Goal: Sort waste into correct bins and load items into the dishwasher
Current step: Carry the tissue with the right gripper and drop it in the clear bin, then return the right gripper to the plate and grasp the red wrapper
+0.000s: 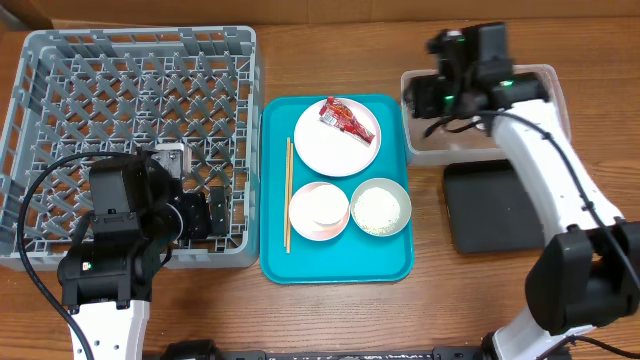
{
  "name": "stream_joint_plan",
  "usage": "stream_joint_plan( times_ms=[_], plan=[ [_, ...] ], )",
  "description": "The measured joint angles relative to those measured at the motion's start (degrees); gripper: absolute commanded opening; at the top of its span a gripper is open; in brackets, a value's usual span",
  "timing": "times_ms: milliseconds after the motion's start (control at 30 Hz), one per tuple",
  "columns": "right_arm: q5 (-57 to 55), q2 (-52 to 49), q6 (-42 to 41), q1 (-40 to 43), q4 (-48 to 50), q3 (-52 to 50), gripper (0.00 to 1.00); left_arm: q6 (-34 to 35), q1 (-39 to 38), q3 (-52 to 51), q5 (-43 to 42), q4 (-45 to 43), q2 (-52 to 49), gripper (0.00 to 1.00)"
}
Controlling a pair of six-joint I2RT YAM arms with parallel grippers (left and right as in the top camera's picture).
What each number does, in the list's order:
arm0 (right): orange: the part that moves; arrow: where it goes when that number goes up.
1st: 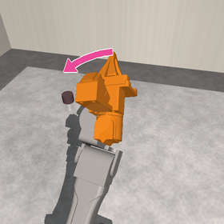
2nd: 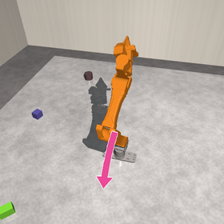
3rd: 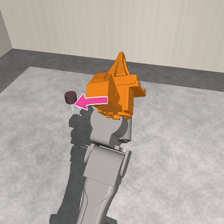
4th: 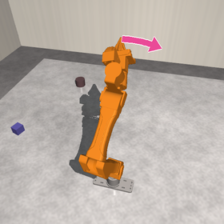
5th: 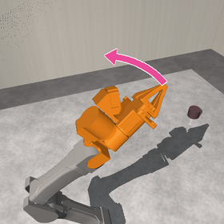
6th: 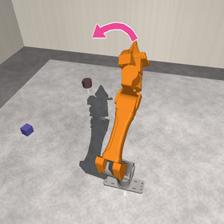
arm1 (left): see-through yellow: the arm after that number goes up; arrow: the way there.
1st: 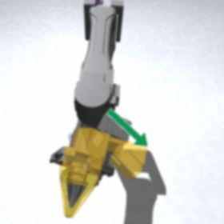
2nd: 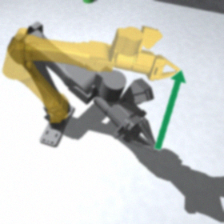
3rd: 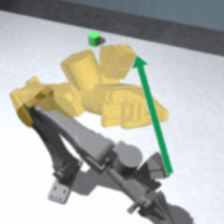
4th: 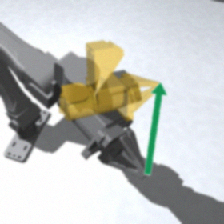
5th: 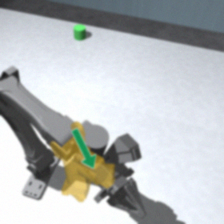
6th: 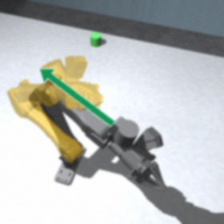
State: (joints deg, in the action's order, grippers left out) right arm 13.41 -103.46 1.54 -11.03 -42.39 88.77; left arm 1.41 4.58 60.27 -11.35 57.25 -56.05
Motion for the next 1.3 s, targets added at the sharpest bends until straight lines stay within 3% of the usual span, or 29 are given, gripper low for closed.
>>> stream_joint_plan(
  times_ms=[200,433,600,700,767,867,1000,1300],
  plan=[
    [-5.42,-2.82,4.11,-9.44,2.08,0.02,0.65,0.17,0.0,0.0,0.0,0.0,0.0,1.0],
    [-7.21,-15.19,4.83,-10.43,3.13,0.02,0.66,0.24,0.0,0.0,-0.02,0.0,0.0,1.0],
    [-7.74,-19.12,4.61,-10.49,3.21,0.02,0.45,0.39,0.0,0.0,-0.02,0.2,-0.02,1.0],
    [-7.78,-19.19,4.2,-10.49,3.65,0.02,0.41,0.39,0.0,0.0,-0.02,0.2,0.0,1.0],
    [-7.85,-19.19,3.34,-10.49,3.98,0.02,0.59,0.39,0.0,0.0,0.0,0.2,0.0,1.0],
    [-8.24,-19.19,2.32,-10.49,4.15,0.02,0.67,0.39,0.0,0.0,-0.02,0.22,0.0,1.0],
    [-12.17,-18.93,1.55,-10.49,3.82,0.31,0.56,0.39,0.0,0.0,0.0,0.2,-0.02,1.0],
    [-8.07,-17.68,3.89,-10.84,6.62,1.57,0.61,0.39,0.0,0.0,-0.02,0.22,0.0,1.0]
  ],
)
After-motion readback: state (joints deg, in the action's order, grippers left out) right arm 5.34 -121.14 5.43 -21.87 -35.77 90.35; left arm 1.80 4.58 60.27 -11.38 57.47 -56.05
